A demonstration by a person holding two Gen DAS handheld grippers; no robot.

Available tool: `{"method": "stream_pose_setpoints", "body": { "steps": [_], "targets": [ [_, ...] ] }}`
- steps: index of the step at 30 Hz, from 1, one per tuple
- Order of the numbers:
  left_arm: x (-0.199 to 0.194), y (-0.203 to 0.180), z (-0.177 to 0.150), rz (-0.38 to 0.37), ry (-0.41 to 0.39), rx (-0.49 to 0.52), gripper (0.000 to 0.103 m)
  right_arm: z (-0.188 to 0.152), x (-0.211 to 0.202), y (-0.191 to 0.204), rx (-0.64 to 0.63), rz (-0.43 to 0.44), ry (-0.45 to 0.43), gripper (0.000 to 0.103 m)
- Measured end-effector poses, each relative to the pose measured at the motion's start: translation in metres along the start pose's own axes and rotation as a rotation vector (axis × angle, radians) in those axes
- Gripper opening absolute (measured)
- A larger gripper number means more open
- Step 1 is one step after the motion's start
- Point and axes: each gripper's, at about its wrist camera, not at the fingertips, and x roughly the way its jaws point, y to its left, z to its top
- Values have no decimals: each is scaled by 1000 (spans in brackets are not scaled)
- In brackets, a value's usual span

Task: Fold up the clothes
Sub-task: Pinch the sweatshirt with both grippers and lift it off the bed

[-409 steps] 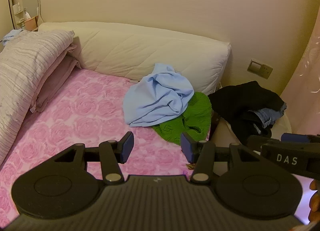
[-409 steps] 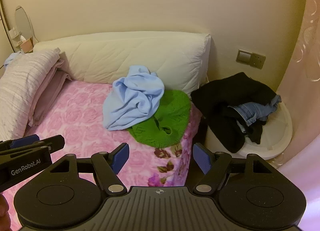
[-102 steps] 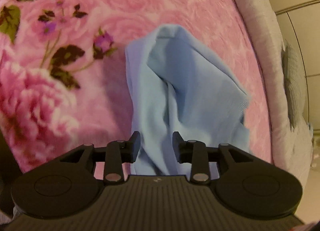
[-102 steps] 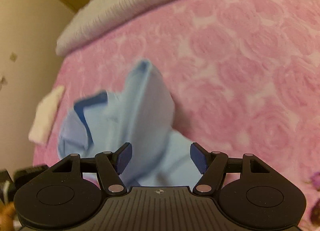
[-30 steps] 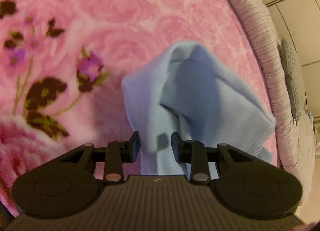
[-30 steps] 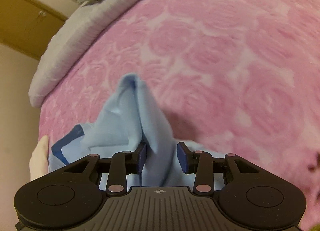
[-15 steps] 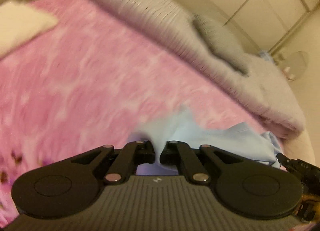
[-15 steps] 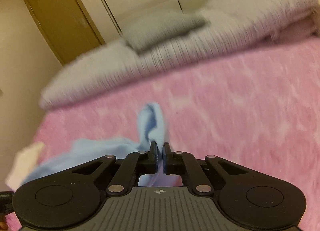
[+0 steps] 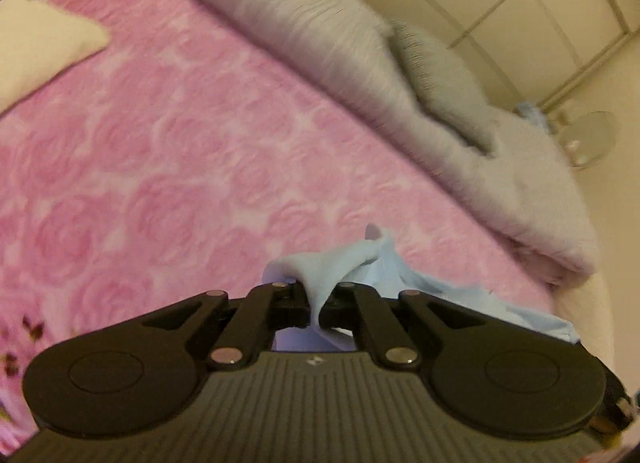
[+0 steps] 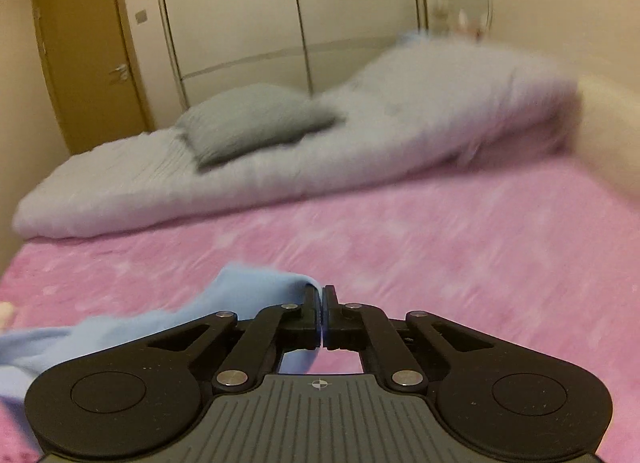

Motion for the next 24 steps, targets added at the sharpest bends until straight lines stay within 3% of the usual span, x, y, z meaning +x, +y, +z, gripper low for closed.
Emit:
{"method": "stream_pose_setpoints", "body": {
  "steps": [5,7,8,10,11,14,16,19,22,24],
  "targets": [
    [1,-29,66,-110,-54,92,1,49,-15,1,-123,-61,-207,0],
    [25,-30,102,-128,-56,51,5,72,-1,3,-151,-101,-288,0],
    [40,-29,120,-132,-49,18,7,82,18,5,-175,-139,-284,0],
    [57,-27,128,-94,-49,-29,12,100,64,8,-219,-217,-164,2],
    [65,-26,131,-75,-48,-50,15,105,82,2,-178,-222,-81,3],
    [79,-23,95,-64,26,-28,30,93,98,-25,43,-83,72,3],
    [95,-15,59,-41,116,-45,30,60,97,-38,146,-15,158,3],
    [124,4,-7,3,249,-152,30,-8,101,-48,248,21,350,3],
    [145,9,-74,30,332,-277,30,-80,110,-55,356,48,564,3],
    [152,-1,-110,23,359,-294,30,-115,114,-57,403,39,673,4]
  ]
}}
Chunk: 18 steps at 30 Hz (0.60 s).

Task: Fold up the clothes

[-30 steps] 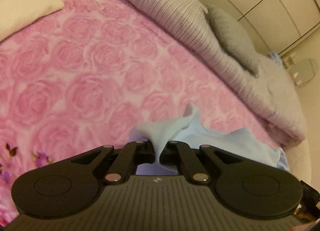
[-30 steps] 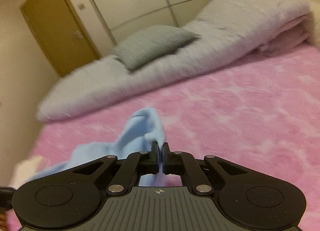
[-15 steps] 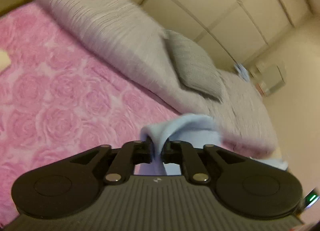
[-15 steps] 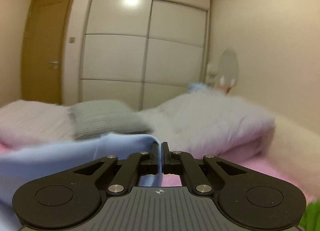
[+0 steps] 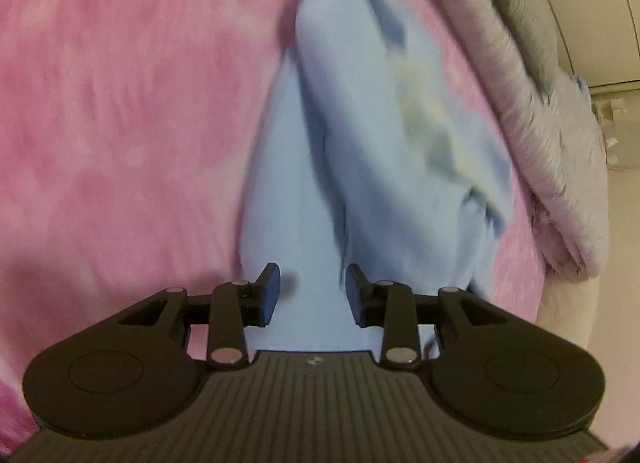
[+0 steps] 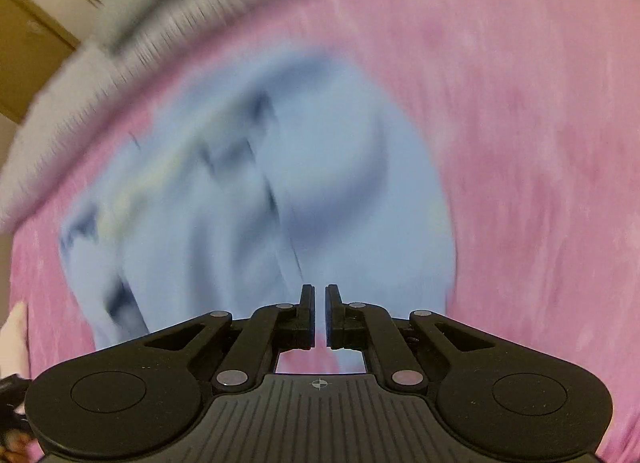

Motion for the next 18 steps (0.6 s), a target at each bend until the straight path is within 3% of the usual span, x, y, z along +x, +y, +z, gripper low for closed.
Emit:
{"method": "stream_pose_setpoints", "body": {
  "steps": [2,3,4,5,6,10,13,15,18],
  "targets": [
    [12,-7,-26,2,10,23,30,-11,11,-6,-7,-36,39,6],
    [16,-14,-36,3,11,41,30,-16,15,-8,-15,-54,50,12],
    [19,-22,-45,-1,11,63,30,-19,18,-11,-19,-66,57,42],
    [20,-30,-51,-6,7,85,31,-20,20,-14,-19,-70,59,85],
    [21,-38,-54,-14,2,108,31,-23,18,-19,-11,-67,52,96],
    [26,-66,-61,-23,-32,193,35,-12,11,-33,-2,-68,5,97],
    [29,-74,-65,-12,-47,202,35,-3,27,-33,-95,-122,1,96],
    [29,-74,-68,-4,-55,187,35,-5,39,-29,-189,-136,6,82],
    [33,-77,-65,37,-68,188,35,-5,46,-21,-319,-119,-1,46]
  ]
}}
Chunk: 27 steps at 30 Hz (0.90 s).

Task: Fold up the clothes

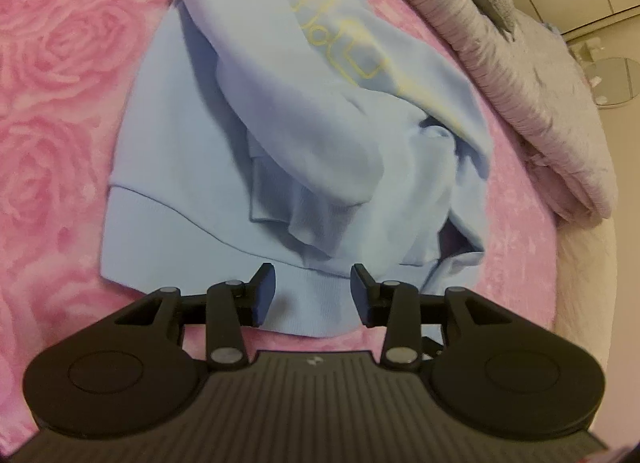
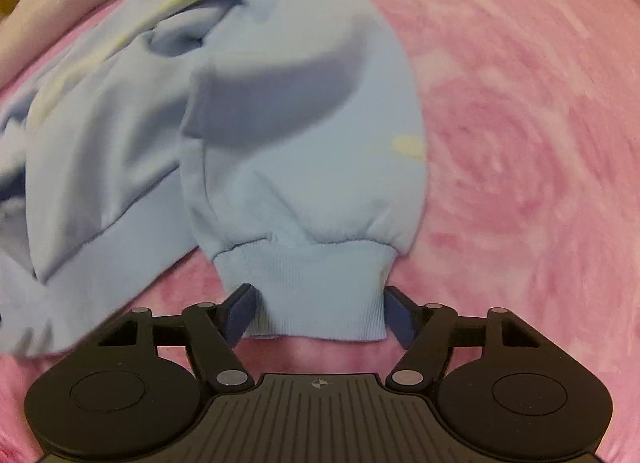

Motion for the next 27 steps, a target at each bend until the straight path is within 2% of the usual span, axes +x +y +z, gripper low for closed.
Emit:
{"method": "stream_pose_setpoints", "body": {
  "steps": [1,2,4,5,7,9,11,12,16,17,18,20,21,24,26,27],
  "targets": [
    [2,-1,2,13,-5,3,35,3,-5,0,-32,-9,-27,12],
    [1,-5,4,22,-15,13,35,6,-15,-2,-57,-52,-72,10],
    [-1,-12,7,40,-35,31,35,15,-35,-10,-90,-158,-166,10],
    [-1,-18,8,40,-48,43,36,19,-45,-22,-75,-247,-216,10],
    [0,-27,11,46,-68,69,36,30,-59,-59,36,-398,-270,11],
    [2,-35,12,60,-88,85,37,41,-68,-104,191,-509,-278,28],
    [9,-41,15,93,-108,97,38,43,-71,-144,384,-467,-227,70],
    [15,-43,17,113,-109,90,38,40,-72,-154,452,-429,-212,74],
    [41,-48,26,156,-113,56,38,22,-69,-162,584,-250,-164,75],
    [45,-45,28,166,-107,49,33,16,-65,-158,597,-210,-144,75],
    [46,-42,31,161,-113,42,13,11,-58,-151,589,-182,-116,75],
    [31,-32,37,161,-163,30,10,2,-45,-135,582,-119,-64,75],
    [18,-28,43,169,-190,55,10,-1,-40,-127,577,-87,-46,75],
    [-40,-12,74,309,-358,226,9,-2,-31,-106,533,-3,-18,75],
    [-84,9,109,459,-502,308,9,4,-32,-97,499,21,-23,75],
    [-104,21,126,533,-567,314,10,6,-34,-95,487,27,-33,75]
  ]
}}
